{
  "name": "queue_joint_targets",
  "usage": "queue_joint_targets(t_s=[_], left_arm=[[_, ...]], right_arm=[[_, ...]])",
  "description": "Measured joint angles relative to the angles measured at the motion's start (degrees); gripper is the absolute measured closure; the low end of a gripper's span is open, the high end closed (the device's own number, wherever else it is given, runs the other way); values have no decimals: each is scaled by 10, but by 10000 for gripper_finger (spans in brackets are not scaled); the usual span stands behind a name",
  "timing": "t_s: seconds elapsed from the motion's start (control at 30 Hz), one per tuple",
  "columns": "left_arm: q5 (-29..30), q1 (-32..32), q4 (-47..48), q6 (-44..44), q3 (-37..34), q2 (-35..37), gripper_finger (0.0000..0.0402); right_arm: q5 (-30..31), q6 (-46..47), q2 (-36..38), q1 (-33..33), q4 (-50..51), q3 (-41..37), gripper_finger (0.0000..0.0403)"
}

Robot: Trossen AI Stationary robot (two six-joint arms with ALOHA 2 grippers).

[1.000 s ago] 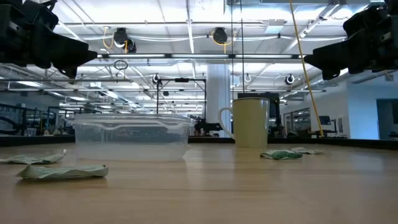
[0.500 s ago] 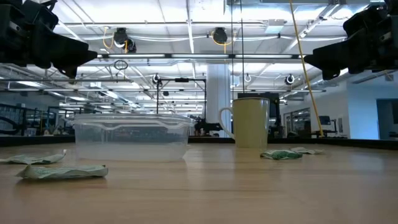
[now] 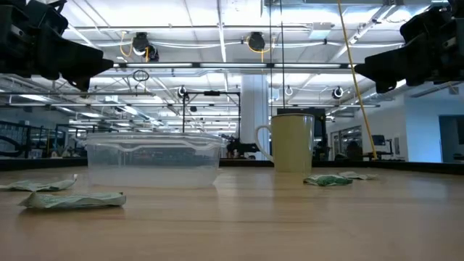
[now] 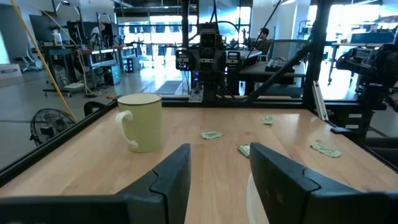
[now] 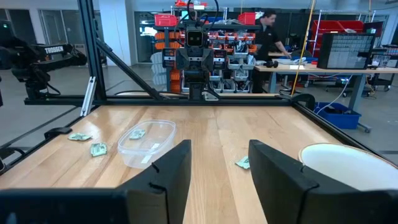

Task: Pick and place Stevia / Truvia into bins

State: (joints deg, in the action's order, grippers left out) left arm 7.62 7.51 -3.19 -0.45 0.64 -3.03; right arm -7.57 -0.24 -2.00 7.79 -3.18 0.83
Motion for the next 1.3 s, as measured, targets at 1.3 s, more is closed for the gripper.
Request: queue_joint_targets(t_s=[1.3], left_arm=[[66,0,-17,23,0,0,231]], right_arm=[[0,0,0,0,0,0,248]])
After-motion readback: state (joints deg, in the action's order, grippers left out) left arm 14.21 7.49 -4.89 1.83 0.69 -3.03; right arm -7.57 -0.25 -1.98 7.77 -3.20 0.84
